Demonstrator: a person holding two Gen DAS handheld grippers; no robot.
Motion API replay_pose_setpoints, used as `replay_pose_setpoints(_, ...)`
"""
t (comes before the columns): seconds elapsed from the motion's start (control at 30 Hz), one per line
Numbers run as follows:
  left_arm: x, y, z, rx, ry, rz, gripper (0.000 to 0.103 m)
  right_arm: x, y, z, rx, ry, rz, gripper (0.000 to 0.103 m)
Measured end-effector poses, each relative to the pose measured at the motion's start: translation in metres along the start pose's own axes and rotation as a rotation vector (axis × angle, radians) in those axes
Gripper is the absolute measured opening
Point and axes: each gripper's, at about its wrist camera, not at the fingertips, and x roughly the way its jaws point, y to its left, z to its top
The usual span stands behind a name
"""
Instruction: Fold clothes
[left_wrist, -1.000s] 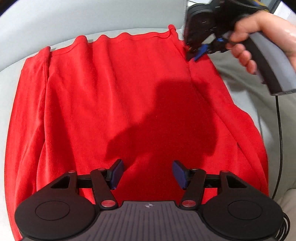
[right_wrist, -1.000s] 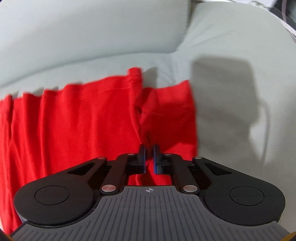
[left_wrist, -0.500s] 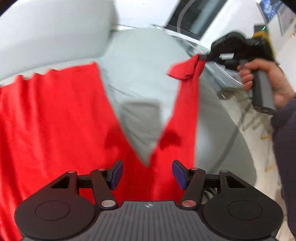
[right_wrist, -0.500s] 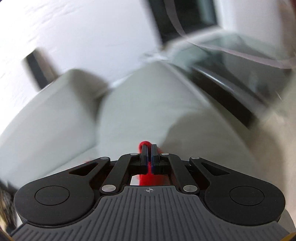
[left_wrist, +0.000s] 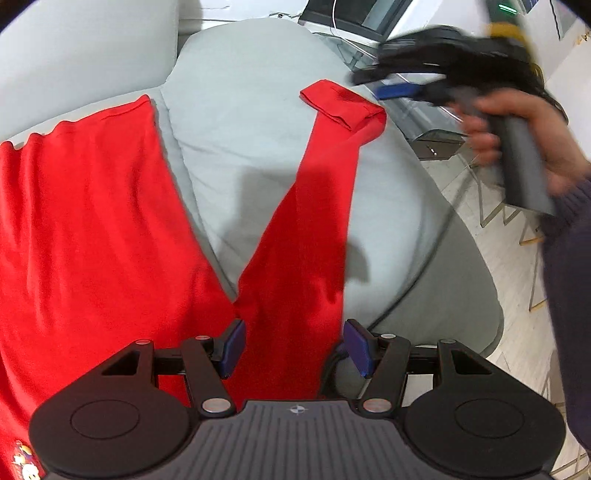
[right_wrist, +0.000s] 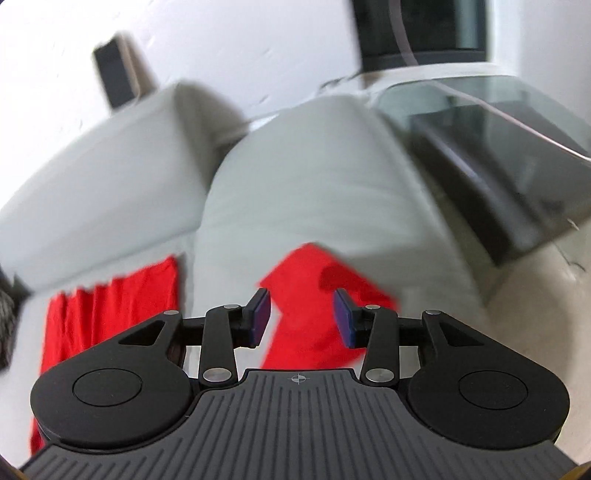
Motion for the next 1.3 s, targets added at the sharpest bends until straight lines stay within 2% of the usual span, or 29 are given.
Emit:
replay_pose_setpoints(0.1,0.001,-0.002,0.002,0.001,0.006,0.003,0.057,0.032,0.018,0.002,-0.076,0.086,-0.056,0.048)
replay_pose_setpoints(0.17,0.001,-0.004,0.001,0.003,0.007,0.003,0.057,0.049,0.027,0.003,-0.130,0.128,-0.083,0.063)
replay_pose_setpoints(0.23,0.001,-0.005,0.001,0.005,0.007,0.002,0.057,0.056,0.040,-0.002,-0.211,0.152,-0.110,0.070)
replay_pose_setpoints(0.27,0.001,-0.005,0.000,0.006,0.007,0.001,0.057,0.058,0.047,-0.007,-0.272,0.151,-0.141,0.068)
replay_pose_setpoints(0.3,0.000,-0.005,-0.001,0.006,0.006,0.002,0.057,0.058,0.053,-0.011,-0.321,0.141,-0.189,0.055)
replay_pose_setpoints(0.33,-0.001,-0.005,-0.002,0.005,0.004,0.003,0.057,0.054,0.052,-0.012,-0.338,0.128,-0.228,0.034)
replay_pose_setpoints(0.37,-0.002,-0.005,-0.003,0.005,0.003,0.003,0.057,0.049,0.047,-0.008,-0.309,0.100,-0.231,0.015)
replay_pose_setpoints(0.4,-0.003,-0.004,-0.004,0.005,0.002,0.004,0.057,0.043,0.041,-0.005,-0.281,0.073,-0.233,0.004)
replay_pose_setpoints(0.43,-0.004,-0.004,-0.005,0.005,-0.003,0.005,0.057,0.036,0.037,-0.002,-0.253,0.039,-0.237,0.003)
replay_pose_setpoints(0.53,-0.013,0.000,-0.008,0.002,-0.024,0.007,0.057,-0.018,0.028,0.007,-0.183,-0.150,-0.257,0.003)
replay_pose_setpoints(0.67,-0.025,0.004,-0.013,-0.016,-0.047,0.003,0.057,-0.098,0.024,0.014,-0.117,-0.337,-0.210,0.003)
replay_pose_setpoints(0.83,-0.040,0.001,-0.022,-0.011,-0.067,-0.020,0.057,-0.183,0.028,0.013,-0.094,-0.482,-0.142,0.003)
replay_pose_setpoints(0.9,-0.043,-0.001,-0.025,-0.008,-0.068,-0.038,0.057,-0.203,0.029,0.014,-0.110,-0.501,-0.117,0.003)
replay_pose_setpoints(0.97,-0.044,-0.004,-0.027,-0.009,-0.067,-0.051,0.057,-0.211,0.024,0.014,-0.123,-0.482,-0.124,0.003)
replay_pose_setpoints(1.17,-0.037,-0.013,-0.026,0.007,-0.048,-0.044,0.057,-0.178,-0.022,0.011,-0.059,-0.372,-0.100,0.004)
replay_pose_setpoints(1.27,-0.034,-0.016,-0.027,0.024,-0.038,-0.030,0.057,-0.164,-0.053,-0.014,-0.089,-0.347,-0.116,0.004)
replay_pose_setpoints(1.3,-0.033,-0.016,-0.028,0.028,-0.032,-0.023,0.057,-0.165,-0.065,-0.028,-0.107,-0.358,-0.096,0.004)
